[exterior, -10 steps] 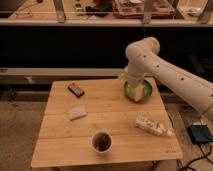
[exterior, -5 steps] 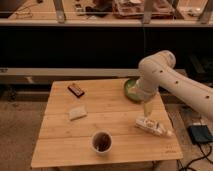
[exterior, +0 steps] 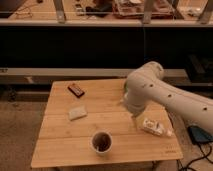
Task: Move the arm in a circular motion
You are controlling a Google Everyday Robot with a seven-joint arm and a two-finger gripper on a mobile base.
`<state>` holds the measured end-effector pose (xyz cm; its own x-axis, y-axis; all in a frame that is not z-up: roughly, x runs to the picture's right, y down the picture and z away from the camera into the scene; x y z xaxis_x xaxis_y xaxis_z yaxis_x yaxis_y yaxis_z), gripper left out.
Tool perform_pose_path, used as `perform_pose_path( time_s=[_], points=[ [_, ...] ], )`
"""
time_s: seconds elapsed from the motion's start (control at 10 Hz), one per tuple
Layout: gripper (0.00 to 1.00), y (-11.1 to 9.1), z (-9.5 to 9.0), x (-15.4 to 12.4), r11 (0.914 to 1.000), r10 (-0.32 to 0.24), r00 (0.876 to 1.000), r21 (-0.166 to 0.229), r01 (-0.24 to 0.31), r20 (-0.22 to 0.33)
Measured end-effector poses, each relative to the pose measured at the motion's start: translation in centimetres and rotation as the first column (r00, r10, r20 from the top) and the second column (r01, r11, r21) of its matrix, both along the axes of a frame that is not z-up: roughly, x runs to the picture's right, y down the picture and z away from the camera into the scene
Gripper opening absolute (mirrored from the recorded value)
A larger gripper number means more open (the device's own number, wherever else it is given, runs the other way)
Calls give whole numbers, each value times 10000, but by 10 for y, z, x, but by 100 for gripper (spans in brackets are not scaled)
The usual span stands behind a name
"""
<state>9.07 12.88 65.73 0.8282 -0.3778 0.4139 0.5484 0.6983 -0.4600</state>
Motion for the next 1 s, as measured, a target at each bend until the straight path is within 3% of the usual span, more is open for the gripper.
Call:
perform_pose_path(
  time_s=[0.2, 0.4, 0.6, 0.8, 0.9, 1.0],
  points=[
    [80, 14, 1, -54, 9983, -540, 9919, -162, 563, 1150],
    [80, 8, 7, -110, 9915, -1265, 9633, 15, 1298, 2368],
    [80, 1, 15, -148, 9814, -1882, 9321, 221, 1908, 3096],
    [80, -11, 31, -172, 9731, -2260, 9084, 378, 2274, 3517],
    [80, -29, 44, -177, 9691, -2446, 9040, 566, 2402, 3507],
    [80, -53, 58, -171, 9667, -2559, 9087, 824, 2423, 3298]
  ],
)
